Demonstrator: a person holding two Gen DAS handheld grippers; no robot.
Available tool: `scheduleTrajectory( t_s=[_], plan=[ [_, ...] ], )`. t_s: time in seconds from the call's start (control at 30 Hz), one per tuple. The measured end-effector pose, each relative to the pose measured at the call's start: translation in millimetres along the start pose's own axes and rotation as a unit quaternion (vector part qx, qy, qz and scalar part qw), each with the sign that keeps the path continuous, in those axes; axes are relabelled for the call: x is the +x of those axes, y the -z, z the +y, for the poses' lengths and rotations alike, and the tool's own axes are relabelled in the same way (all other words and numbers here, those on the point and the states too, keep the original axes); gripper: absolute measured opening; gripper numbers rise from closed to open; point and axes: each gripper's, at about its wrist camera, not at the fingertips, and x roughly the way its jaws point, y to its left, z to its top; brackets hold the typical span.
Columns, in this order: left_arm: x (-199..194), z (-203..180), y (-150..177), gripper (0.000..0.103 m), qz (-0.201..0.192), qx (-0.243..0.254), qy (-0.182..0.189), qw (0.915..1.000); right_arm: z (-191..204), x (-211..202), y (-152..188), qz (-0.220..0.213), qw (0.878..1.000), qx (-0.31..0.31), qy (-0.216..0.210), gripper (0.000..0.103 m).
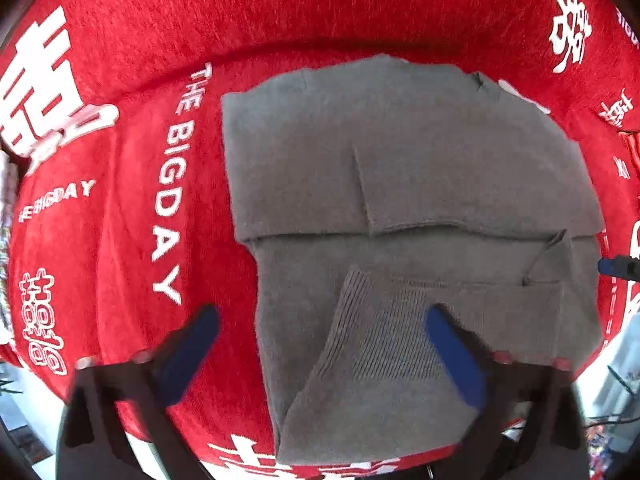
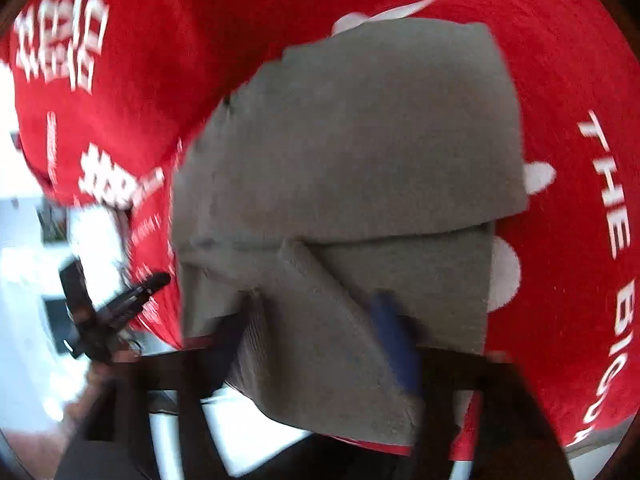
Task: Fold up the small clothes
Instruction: 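Lift the hem with both tools and fold it over the body toward the collar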
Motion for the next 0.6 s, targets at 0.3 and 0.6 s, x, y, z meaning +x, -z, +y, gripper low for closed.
scheduleTrajectory(
  t_s=[0.3,0.6],
  plan=[
    [33.7,-20.1,4.5,0.102,0.058,0.02,-0.005,0.9981,31.6,37.2,-3.8,0.042,0.984,-0.118,0.13,0.079],
    [48.5,-30.8,2.6,0.007,0.079,0.092,0.06,0.9909,52.9,66.4,9.3,0.051,0.96,-0.157,0.227,0.006]
  ],
)
